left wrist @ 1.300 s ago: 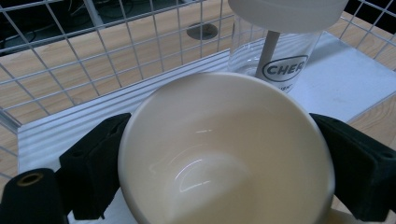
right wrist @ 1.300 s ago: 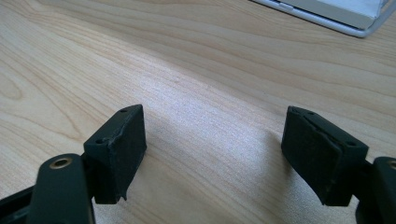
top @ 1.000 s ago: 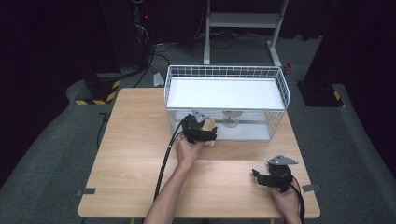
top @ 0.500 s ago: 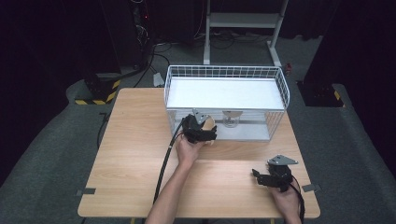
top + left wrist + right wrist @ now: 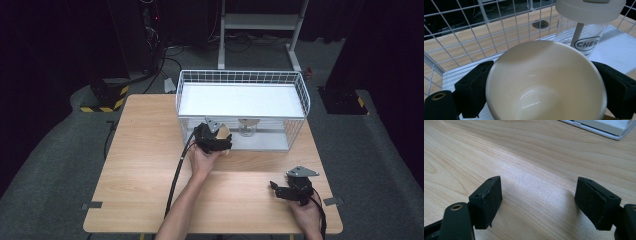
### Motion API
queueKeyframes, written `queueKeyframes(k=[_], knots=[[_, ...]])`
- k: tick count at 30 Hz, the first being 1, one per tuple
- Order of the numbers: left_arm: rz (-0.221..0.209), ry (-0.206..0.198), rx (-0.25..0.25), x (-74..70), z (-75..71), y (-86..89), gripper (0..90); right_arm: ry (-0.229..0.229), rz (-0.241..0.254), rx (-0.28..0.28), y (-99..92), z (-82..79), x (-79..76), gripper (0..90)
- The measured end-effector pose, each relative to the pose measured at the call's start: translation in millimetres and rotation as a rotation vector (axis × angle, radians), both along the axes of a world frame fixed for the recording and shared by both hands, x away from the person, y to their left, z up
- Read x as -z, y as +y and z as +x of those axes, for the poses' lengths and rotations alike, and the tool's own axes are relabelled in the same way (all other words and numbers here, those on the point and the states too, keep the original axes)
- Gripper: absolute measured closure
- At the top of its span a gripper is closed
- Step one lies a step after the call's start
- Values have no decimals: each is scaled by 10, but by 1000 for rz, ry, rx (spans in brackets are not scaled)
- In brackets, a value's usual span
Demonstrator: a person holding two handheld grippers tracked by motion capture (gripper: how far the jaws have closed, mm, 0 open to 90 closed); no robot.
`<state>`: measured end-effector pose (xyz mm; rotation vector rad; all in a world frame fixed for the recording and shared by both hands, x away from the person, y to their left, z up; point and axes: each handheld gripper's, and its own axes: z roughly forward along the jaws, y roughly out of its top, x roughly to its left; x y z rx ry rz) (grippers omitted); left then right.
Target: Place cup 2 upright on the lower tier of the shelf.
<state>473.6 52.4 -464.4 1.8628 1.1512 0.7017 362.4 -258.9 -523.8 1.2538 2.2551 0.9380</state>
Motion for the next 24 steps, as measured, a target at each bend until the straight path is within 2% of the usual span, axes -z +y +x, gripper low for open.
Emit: queueKeyframes(k=[10,24], knots=[[-13,6,-2,-17,-1,22,43,0,1,0,0,0,0,221],[-21,-1,0,-74,-34,63,37,1,0,0,0,0,0,221]])
